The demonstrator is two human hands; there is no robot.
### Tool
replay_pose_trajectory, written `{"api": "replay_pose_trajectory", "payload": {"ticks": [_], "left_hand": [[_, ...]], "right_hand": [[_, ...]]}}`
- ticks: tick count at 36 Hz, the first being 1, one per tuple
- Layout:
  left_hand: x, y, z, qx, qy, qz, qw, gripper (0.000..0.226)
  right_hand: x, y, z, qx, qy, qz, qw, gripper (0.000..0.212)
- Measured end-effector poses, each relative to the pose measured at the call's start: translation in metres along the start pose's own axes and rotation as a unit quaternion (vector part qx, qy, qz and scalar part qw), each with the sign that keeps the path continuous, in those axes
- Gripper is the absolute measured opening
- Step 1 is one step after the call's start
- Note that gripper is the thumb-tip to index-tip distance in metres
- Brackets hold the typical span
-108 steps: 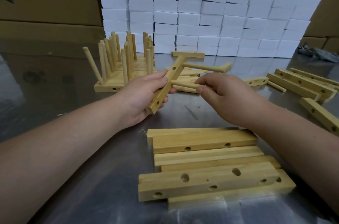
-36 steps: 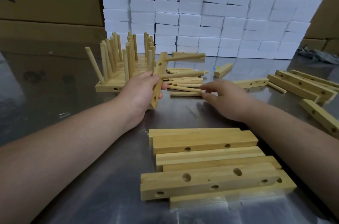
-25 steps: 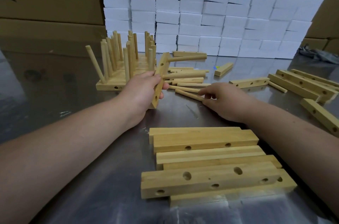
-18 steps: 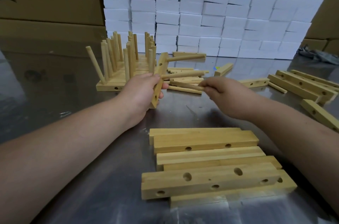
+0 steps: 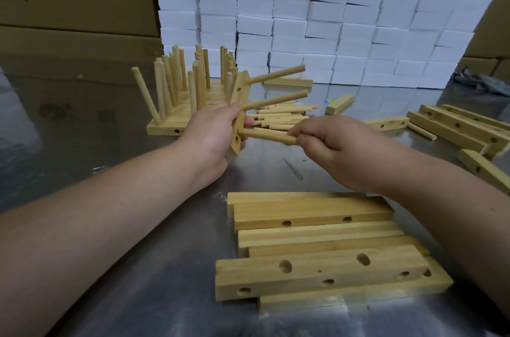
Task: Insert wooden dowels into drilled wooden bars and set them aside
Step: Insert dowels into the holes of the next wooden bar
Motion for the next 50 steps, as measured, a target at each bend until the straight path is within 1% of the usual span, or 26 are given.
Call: {"api": "replay_pose_trajectory", "payload": {"ticks": [7, 14, 17, 19, 21, 25, 30, 33, 36, 40, 43, 46, 49, 50], "left_hand": [[0.000, -0.002, -0.001, -0.005, 0.001, 0.007, 1.000, 0.022], [-0.002, -0.001, -0.001, -0.008, 0.004, 0.000, 1.000, 0.020], [-0.004, 0.001, 0.001, -0.010, 0.018, -0.009, 1.000, 0.020], [-0.005, 0.003, 0.001, -0.015, 0.023, -0.017, 0.999, 0.020], [-0.006, 0.004, 0.002, -0.024, 0.015, -0.021, 0.999, 0.020], [-0.006, 0.005, 0.004, -0.025, 0.024, -0.018, 0.999, 0.021], [-0.006, 0.009, 0.007, -0.033, 0.023, -0.018, 0.999, 0.021], [-0.007, 0.010, 0.007, -0.048, 0.004, -0.012, 0.999, 0.022], [-0.008, 0.011, 0.009, -0.051, 0.009, -0.003, 0.999, 0.023], [-0.007, 0.013, 0.011, -0.059, 0.008, -0.003, 0.998, 0.025], [-0.007, 0.015, 0.012, -0.068, 0.003, -0.007, 0.998, 0.025], [-0.009, 0.019, 0.013, -0.084, -0.006, -0.003, 0.996, 0.024], [-0.013, 0.024, 0.015, -0.102, -0.018, 0.005, 0.995, 0.024], [-0.013, 0.025, 0.016, -0.107, -0.017, 0.009, 0.994, 0.025]], "right_hand": [[-0.001, 0.004, -0.007, 0.005, 0.017, -0.022, 1.000, 0.030], [0.000, 0.003, -0.007, 0.005, 0.032, -0.003, 0.999, 0.033], [0.000, 0.002, -0.011, 0.027, 0.040, 0.009, 0.999, 0.046], [-0.001, 0.001, -0.012, 0.036, 0.051, 0.002, 0.998, 0.050], [-0.003, 0.000, -0.013, 0.040, 0.059, -0.004, 0.997, 0.046], [-0.003, -0.001, -0.014, 0.053, 0.037, 0.015, 0.998, 0.040], [-0.002, -0.004, -0.017, 0.066, 0.036, 0.018, 0.997, 0.030], [-0.001, -0.003, -0.017, 0.081, 0.033, 0.043, 0.995, 0.027], [-0.002, -0.001, -0.019, 0.094, 0.027, 0.063, 0.993, 0.024], [-0.002, -0.002, -0.016, 0.081, 0.003, 0.075, 0.994, 0.025], [-0.005, -0.001, -0.016, 0.056, -0.016, 0.063, 0.996, 0.026], [-0.004, -0.002, -0.017, 0.015, -0.059, 0.059, 0.996, 0.021], [0.000, -0.005, -0.017, -0.018, -0.078, 0.079, 0.994, 0.033], [0.001, -0.005, -0.018, -0.023, -0.076, 0.082, 0.993, 0.034]]}}
Point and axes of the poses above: each hand's wrist, its own y-axis away from the middle knuckle, its own x-axis out of the back of the hand, z = x × y, the point moved 3 cm from there along -y, towards the middle knuckle, and after that the axes turned 9 degrees about -y, right-handed, at the moved point
